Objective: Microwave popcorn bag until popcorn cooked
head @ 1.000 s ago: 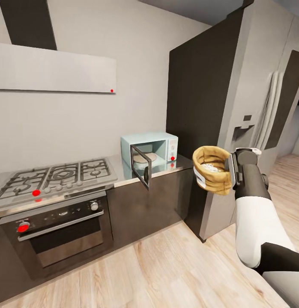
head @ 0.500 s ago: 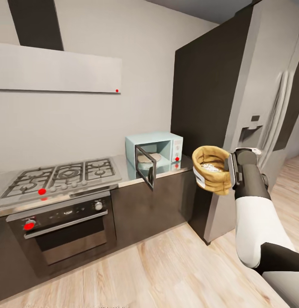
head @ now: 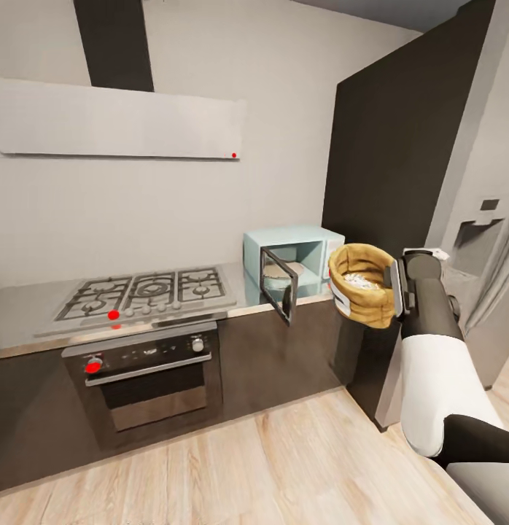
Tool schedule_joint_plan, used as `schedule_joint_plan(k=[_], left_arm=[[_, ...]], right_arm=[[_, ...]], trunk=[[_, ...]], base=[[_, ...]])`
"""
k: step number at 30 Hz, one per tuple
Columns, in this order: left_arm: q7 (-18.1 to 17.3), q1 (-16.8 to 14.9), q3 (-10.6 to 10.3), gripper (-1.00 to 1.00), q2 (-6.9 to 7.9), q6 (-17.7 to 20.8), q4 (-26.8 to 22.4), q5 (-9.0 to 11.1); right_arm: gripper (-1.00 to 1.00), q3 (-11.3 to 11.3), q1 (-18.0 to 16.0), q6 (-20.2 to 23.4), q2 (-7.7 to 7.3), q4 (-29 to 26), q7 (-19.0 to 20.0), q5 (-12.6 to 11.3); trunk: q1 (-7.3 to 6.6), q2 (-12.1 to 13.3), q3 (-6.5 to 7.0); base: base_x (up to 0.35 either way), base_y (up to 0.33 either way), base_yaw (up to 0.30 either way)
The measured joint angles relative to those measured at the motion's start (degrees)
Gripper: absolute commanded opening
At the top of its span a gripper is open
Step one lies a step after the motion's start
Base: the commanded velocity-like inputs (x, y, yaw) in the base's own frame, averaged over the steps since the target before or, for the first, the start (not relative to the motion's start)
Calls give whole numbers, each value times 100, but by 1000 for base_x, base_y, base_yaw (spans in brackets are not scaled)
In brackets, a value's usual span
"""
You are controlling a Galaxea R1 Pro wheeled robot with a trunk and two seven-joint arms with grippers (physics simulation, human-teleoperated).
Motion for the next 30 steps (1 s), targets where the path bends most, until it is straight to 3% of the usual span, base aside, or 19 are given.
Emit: schedule_joint_plan(k=[12, 16, 20, 30], left_arm=[[0, 0, 0, 100, 0, 0, 0, -1], [0, 0, 1, 100, 0, 1, 0, -1], [0, 0, -4, 100, 0, 1, -6, -1], [0, 0, -6, 100, 0, 1, 9, -5]], right_arm=[[-100, 7, 0, 0, 0, -103, -6, 17], [-100, -10, 1, 1, -19, -82, -20, 40], [-100, -17, 1, 1, -256, -76, -13, 10], [-100, -11, 0, 2, -255, -83, -12, 26]], trunk=[[0, 0, 0], [0, 0, 0], [0, 0, 0], [-2, 0, 0]], base=[[0, 0, 259], [0, 0, 38], [34, -22, 1], [218, -168, 0]])
